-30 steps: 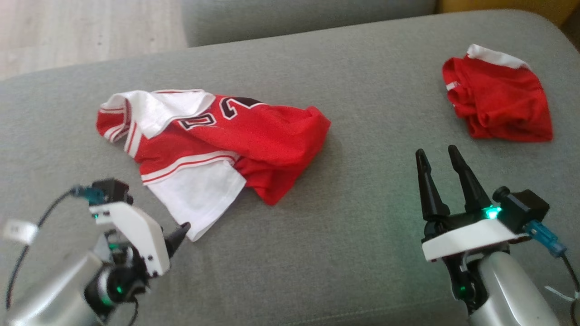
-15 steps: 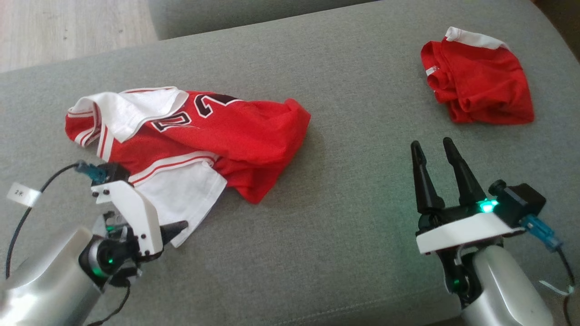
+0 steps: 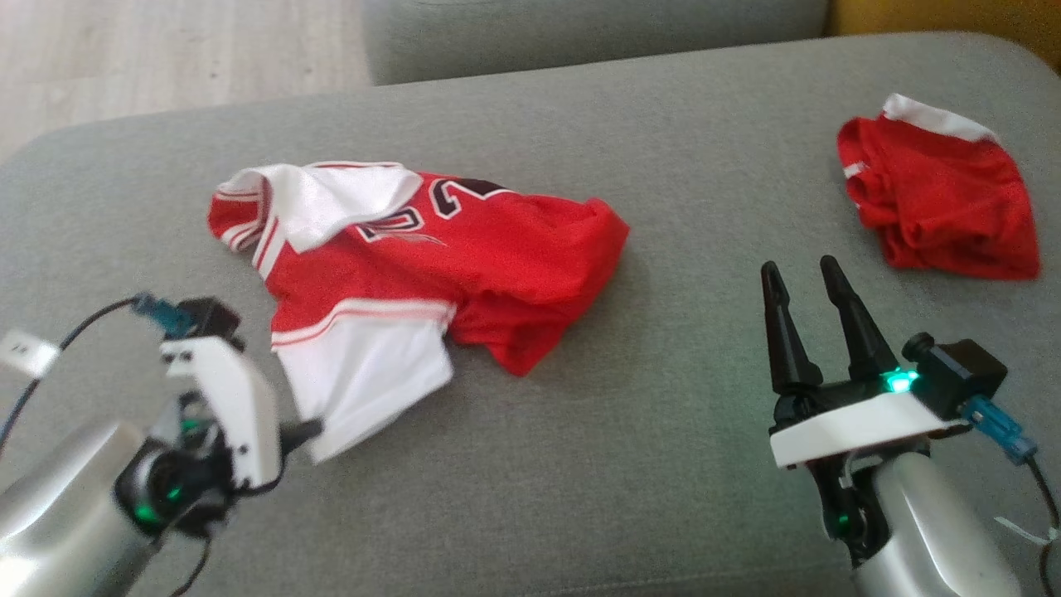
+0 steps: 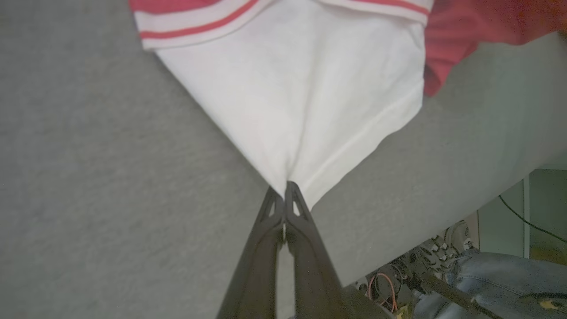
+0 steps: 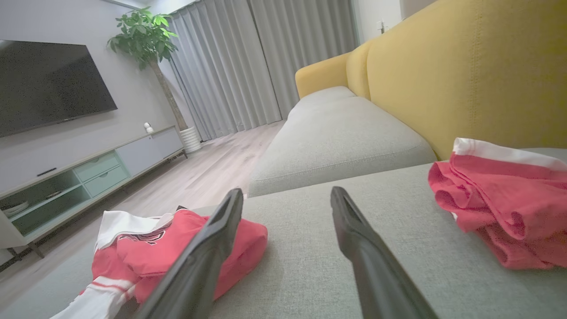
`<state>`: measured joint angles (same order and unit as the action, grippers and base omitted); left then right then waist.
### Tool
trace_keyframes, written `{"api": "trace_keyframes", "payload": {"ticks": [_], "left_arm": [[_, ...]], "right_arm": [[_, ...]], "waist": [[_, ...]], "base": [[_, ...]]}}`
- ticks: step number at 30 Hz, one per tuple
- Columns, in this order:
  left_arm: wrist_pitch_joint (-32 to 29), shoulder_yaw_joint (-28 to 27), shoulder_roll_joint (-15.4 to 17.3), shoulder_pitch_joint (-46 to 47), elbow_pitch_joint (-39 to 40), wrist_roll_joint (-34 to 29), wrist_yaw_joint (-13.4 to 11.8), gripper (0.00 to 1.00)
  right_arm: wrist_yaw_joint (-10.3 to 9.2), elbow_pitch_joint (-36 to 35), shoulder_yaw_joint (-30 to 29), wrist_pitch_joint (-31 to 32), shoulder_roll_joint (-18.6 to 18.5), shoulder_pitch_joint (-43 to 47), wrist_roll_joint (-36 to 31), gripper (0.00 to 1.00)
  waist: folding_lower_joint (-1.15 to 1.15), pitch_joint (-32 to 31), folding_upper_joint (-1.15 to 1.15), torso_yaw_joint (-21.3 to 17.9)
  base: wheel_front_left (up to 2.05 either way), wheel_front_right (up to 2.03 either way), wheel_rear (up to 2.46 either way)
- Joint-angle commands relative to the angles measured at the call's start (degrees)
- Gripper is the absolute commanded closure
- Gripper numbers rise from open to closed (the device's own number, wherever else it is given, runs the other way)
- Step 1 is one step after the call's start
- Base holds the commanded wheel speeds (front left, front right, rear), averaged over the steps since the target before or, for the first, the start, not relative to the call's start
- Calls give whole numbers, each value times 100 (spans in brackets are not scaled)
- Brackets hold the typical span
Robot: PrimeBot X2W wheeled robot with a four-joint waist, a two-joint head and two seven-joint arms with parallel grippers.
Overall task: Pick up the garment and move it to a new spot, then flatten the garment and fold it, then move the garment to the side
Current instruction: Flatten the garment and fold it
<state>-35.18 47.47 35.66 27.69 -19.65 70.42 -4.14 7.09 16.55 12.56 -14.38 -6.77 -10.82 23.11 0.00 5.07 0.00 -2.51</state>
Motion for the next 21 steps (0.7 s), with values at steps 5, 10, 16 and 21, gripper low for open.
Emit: {"api": "trace_keyframes", "payload": {"ticks": [5,10,16,21], "left_arm": [[-84,-254,774,-248,389,15,-322,100],[297,-354,855,-567,348,-29,-623,68],[1873,-633,653,-596,499,-661,-890,0],[3614,-808,388,-808,1142,-1521,-1496,0]], "right_arm": [[40,-135,75,-62,-102,18,-18,0],[40,-95,111,-62,-176,36,-11,0],[40,-28,199,-62,-238,41,33,0],[40,70,207,-62,-270,75,88,0]], "waist": [[0,-87,0,231],[0,-75,0,319],[0,-80,0,394],[0,-101,0,498]], "base": [[0,0,0],[0,0,0],[0,0,0],[0,0,0]]}}
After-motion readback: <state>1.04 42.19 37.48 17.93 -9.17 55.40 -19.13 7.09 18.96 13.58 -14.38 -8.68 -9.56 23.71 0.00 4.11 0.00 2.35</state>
